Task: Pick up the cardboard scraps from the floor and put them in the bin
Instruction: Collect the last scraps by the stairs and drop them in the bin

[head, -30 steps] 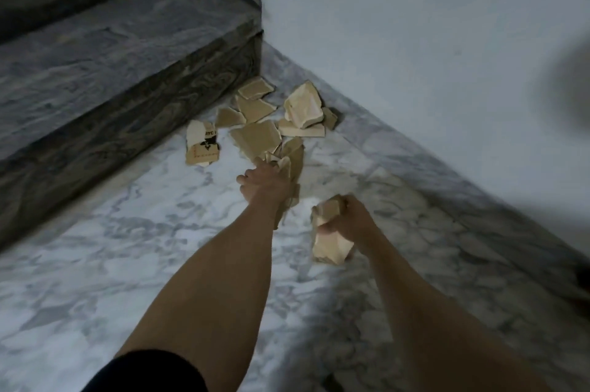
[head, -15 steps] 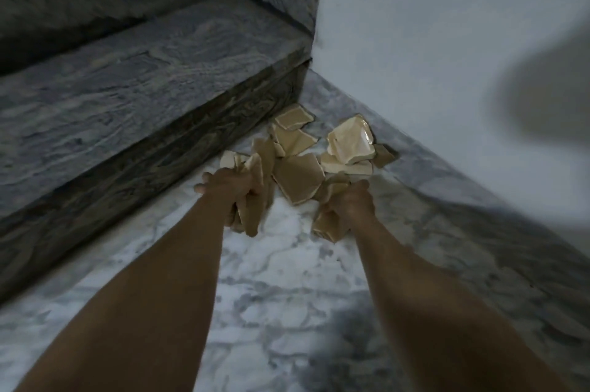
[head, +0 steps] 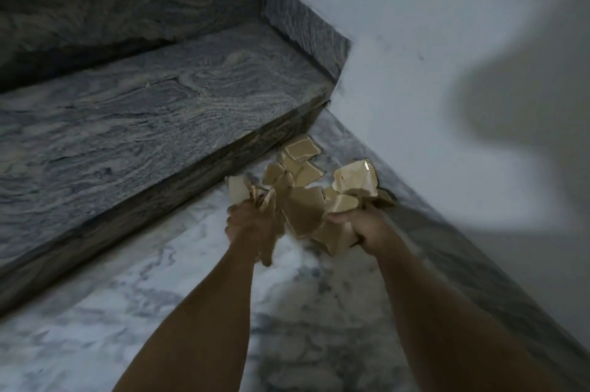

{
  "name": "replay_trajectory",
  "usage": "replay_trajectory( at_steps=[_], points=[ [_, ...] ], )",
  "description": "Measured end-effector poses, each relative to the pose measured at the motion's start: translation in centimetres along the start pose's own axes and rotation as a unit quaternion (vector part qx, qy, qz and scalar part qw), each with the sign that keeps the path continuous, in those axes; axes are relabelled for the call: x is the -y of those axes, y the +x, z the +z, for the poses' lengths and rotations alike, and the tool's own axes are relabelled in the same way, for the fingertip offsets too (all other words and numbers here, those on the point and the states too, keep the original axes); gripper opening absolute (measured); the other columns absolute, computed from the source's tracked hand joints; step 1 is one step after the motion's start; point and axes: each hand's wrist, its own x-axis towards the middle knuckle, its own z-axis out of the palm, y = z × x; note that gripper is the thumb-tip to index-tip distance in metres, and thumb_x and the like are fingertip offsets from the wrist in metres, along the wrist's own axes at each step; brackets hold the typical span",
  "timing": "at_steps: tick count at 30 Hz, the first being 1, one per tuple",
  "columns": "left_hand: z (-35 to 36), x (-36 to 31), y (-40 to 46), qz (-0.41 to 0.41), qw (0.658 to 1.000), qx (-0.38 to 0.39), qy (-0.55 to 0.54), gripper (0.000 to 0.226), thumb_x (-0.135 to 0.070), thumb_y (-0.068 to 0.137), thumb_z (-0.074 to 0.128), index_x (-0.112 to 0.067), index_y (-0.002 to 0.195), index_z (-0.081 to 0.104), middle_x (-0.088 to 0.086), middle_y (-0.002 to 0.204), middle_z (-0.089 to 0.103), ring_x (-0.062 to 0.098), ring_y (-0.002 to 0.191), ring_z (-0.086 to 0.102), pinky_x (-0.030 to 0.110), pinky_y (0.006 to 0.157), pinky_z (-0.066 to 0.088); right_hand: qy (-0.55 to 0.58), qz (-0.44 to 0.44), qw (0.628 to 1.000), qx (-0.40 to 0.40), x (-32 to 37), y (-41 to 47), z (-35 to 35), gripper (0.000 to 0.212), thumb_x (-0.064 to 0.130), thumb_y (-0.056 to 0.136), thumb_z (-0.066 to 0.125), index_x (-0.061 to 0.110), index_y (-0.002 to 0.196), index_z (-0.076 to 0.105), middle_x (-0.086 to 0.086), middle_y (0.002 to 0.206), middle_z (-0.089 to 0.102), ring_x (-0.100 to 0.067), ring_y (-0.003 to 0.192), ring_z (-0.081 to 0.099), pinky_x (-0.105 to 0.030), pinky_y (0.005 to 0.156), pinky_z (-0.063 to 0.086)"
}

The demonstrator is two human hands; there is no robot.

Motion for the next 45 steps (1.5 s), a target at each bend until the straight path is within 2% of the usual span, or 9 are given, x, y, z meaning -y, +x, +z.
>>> replay_trajectory(
  at_steps=[4, 8, 12, 19, 24, 31, 35, 39, 45],
  points=[
    [0.5, 2.1, 1.2, 0.002, 0.999, 0.016, -0.043, 0.046, -0.043, 0.086, 0.063, -0.009, 0.117, 0.062, 0.015, 0.114, 0.059, 0.034, 0.096, 0.061, 0.039, 0.087, 0.052, -0.145, 0.002, 0.988, 0.047, 0.5, 3.5, 6.1, 0.076, 0.021, 0.062, 0.091, 0.010, 0.129, 0.058, -0.010, 0.130, 0.063, -0.026, 0.111, 0.063, -0.039, 0.094, 0.053],
    [1.1, 2.4, 1.5, 0.006, 0.999, -0.016, -0.045, 0.042, -0.034, 0.085, 0.065, -0.009, 0.118, 0.058, 0.019, 0.117, 0.059, 0.039, 0.103, 0.061, 0.040, 0.086, 0.049, -0.328, -0.064, 0.940, -0.069, -2.0, 4.7, 9.2, 0.072, 0.039, 0.083, 0.067, 0.016, 0.145, 0.038, -0.011, 0.143, 0.049, -0.032, 0.129, 0.050, -0.038, 0.097, 0.048],
    [1.5, 1.2, -0.3, 0.022, 0.993, -0.090, -0.079, 0.060, -0.045, 0.090, 0.060, -0.017, 0.133, 0.030, 0.019, 0.116, 0.061, 0.042, 0.102, 0.063, 0.048, 0.086, 0.052, -0.291, -0.053, 0.954, -0.042, -1.6, 4.9, 8.3, 0.088, 0.028, 0.082, 0.070, 0.024, 0.153, 0.019, -0.014, 0.153, 0.034, -0.039, 0.138, 0.034, -0.046, 0.102, 0.041],
    [1.3, 0.4, -2.0, -0.022, 0.977, -0.101, -0.189, 0.095, -0.034, 0.087, 0.069, -0.022, 0.153, 0.002, 0.015, 0.115, 0.059, 0.043, 0.102, 0.062, 0.051, 0.090, 0.052, -0.166, -0.073, 0.978, 0.103, 1.5, 4.9, 4.1, 0.098, 0.003, 0.066, 0.085, 0.011, 0.149, 0.034, -0.008, 0.143, 0.048, -0.031, 0.133, 0.044, -0.034, 0.097, 0.043],
    [0.4, -1.2, -1.1, -0.037, 0.974, -0.042, -0.221, 0.076, -0.063, 0.048, 0.077, -0.019, 0.110, 0.067, 0.010, 0.108, 0.073, 0.033, 0.097, 0.069, 0.051, 0.091, 0.056, -0.221, -0.078, 0.954, 0.186, 6.7, 6.9, -2.0, 0.095, 0.002, 0.062, 0.087, 0.010, 0.144, 0.038, -0.011, 0.137, 0.052, -0.033, 0.129, 0.048, -0.039, 0.102, 0.045],
    [0.0, -8.0, -0.3, 0.008, 0.997, -0.019, -0.074, 0.052, -0.050, 0.083, 0.072, -0.008, 0.113, 0.069, 0.014, 0.110, 0.069, 0.034, 0.105, 0.064, 0.039, 0.087, 0.052, -0.435, -0.133, 0.876, 0.160, 3.9, 8.9, -1.1, 0.099, 0.018, 0.070, 0.087, 0.008, 0.151, 0.030, -0.010, 0.145, 0.048, -0.030, 0.128, 0.050, -0.037, 0.100, 0.046],
    [0.8, -10.4, 1.3, 0.047, 0.995, 0.009, 0.090, 0.089, -0.057, 0.064, 0.060, -0.010, 0.139, 0.053, 0.020, 0.143, 0.051, 0.037, 0.137, 0.040, 0.045, 0.117, 0.029, -0.445, -0.172, 0.876, 0.077, 2.5, 9.1, 0.0, 0.086, 0.026, 0.076, 0.082, 0.015, 0.147, 0.036, -0.007, 0.149, 0.041, -0.027, 0.135, 0.042, -0.041, 0.107, 0.042],
    [1.8, -10.2, 3.0, 0.080, 0.991, 0.020, 0.101, 0.068, -0.039, 0.073, 0.071, -0.005, 0.130, 0.059, 0.021, 0.129, 0.061, 0.038, 0.118, 0.057, 0.039, 0.093, 0.048, -0.466, -0.184, 0.865, -0.008, 2.4, 8.3, 0.2, 0.078, 0.032, 0.081, 0.075, 0.024, 0.146, 0.032, -0.016, 0.156, 0.019, -0.039, 0.142, 0.018, -0.055, 0.108, 0.036],
    [0.4, -7.7, 3.7, 0.085, 0.993, 0.051, 0.061, 0.071, -0.047, 0.069, 0.071, -0.011, 0.130, 0.060, 0.016, 0.127, 0.063, 0.037, 0.115, 0.060, 0.038, 0.088, 0.051, -0.330, -0.170, 0.926, 0.074, 3.7, 8.5, -1.7, 0.056, 0.020, 0.085, 0.075, 0.014, 0.135, 0.051, -0.009, 0.131, 0.060, -0.025, 0.109, 0.059, -0.026, 0.083, 0.043]
  ],
)
